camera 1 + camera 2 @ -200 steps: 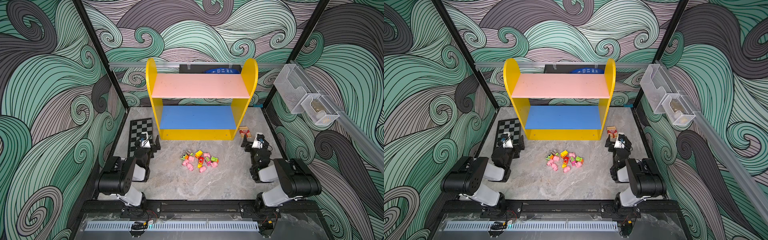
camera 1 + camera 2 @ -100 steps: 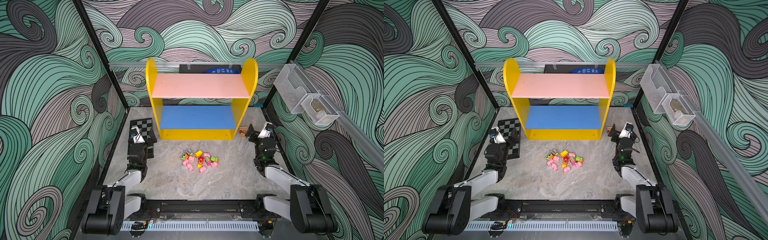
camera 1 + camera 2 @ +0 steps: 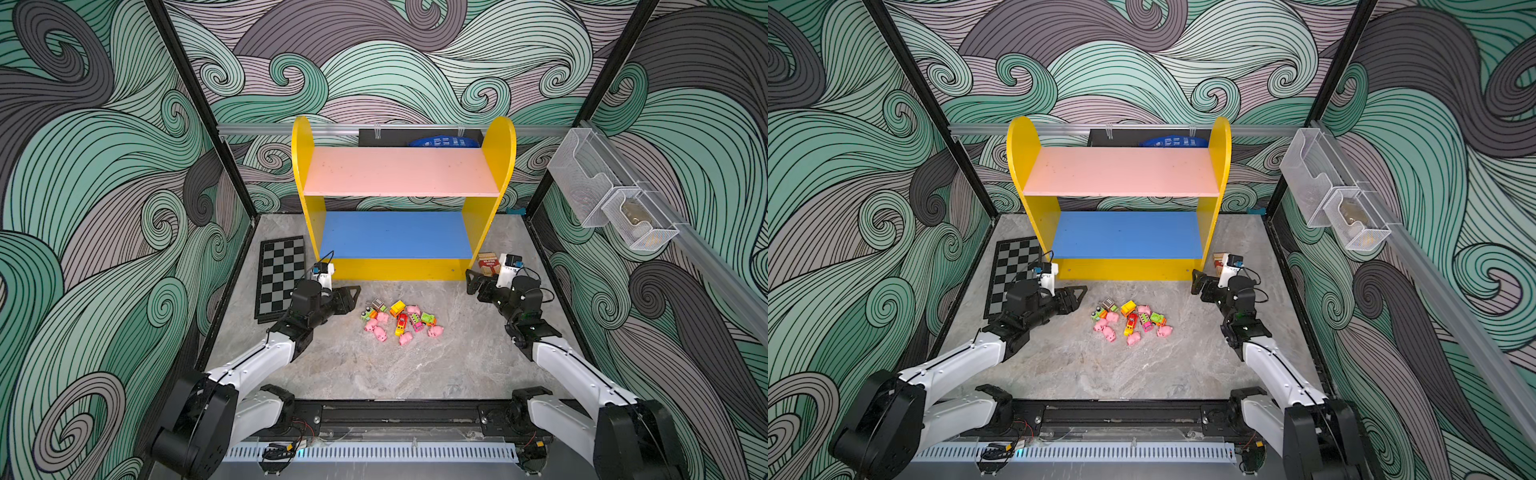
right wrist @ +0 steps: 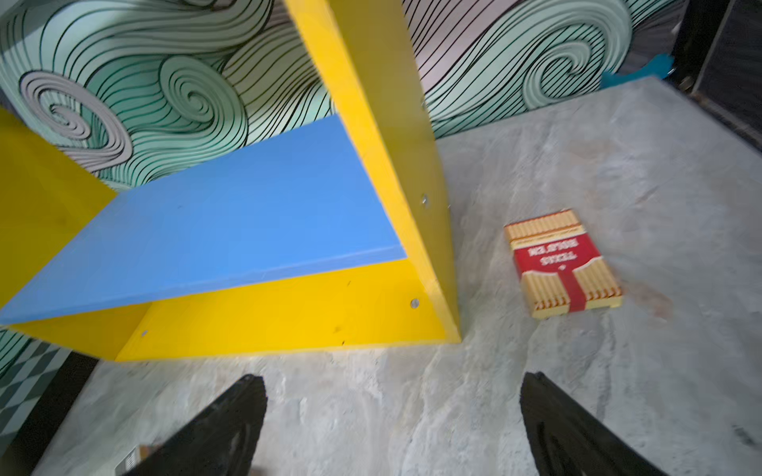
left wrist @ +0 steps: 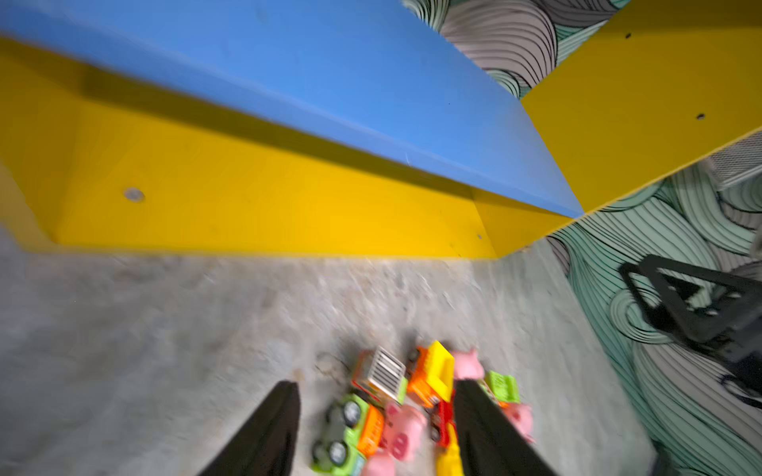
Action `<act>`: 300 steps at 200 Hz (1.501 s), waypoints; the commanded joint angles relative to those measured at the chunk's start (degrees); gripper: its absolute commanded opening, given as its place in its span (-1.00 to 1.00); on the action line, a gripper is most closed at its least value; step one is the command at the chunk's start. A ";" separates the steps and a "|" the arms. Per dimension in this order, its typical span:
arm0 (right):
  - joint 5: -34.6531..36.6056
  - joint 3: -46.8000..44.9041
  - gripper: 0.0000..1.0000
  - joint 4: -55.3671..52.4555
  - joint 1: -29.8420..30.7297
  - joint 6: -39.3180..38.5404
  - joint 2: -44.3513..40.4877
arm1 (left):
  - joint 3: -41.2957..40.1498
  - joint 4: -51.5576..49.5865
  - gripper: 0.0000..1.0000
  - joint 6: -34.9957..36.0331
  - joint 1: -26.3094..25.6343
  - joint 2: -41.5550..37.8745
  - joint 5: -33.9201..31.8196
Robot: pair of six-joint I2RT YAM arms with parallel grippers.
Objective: Organize plastic toys on shelves
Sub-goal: Pick up the plastic toy at the center of the board.
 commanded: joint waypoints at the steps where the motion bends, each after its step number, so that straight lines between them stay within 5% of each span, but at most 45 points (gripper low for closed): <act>1: -5.54 -0.95 1.00 -3.87 1.78 1.55 0.44 | 0.37 -4.88 0.08 -5.73 -4.50 0.97 4.58; 39: -6.53 -1.78 1.00 -3.88 5.15 2.18 1.69 | -0.02 -1.50 -0.07 -15.93 -13.41 4.07 4.57; 86: -6.82 -1.75 1.00 -3.87 7.65 1.79 2.59 | 1.53 -5.99 -0.21 -23.43 -18.32 9.35 -1.36; 218: -6.26 -0.81 1.00 -3.79 9.49 2.44 3.07 | 4.75 -12.73 -0.17 -21.91 -21.67 12.40 -12.60; 293: -5.78 -0.82 1.00 -3.79 9.59 2.85 3.12 | 5.03 -10.84 -0.32 -22.02 -22.92 15.67 -12.34; 300: -5.83 -0.89 1.00 -3.79 9.53 2.91 3.12 | 5.06 -10.48 -0.45 -21.87 -22.94 15.67 -12.05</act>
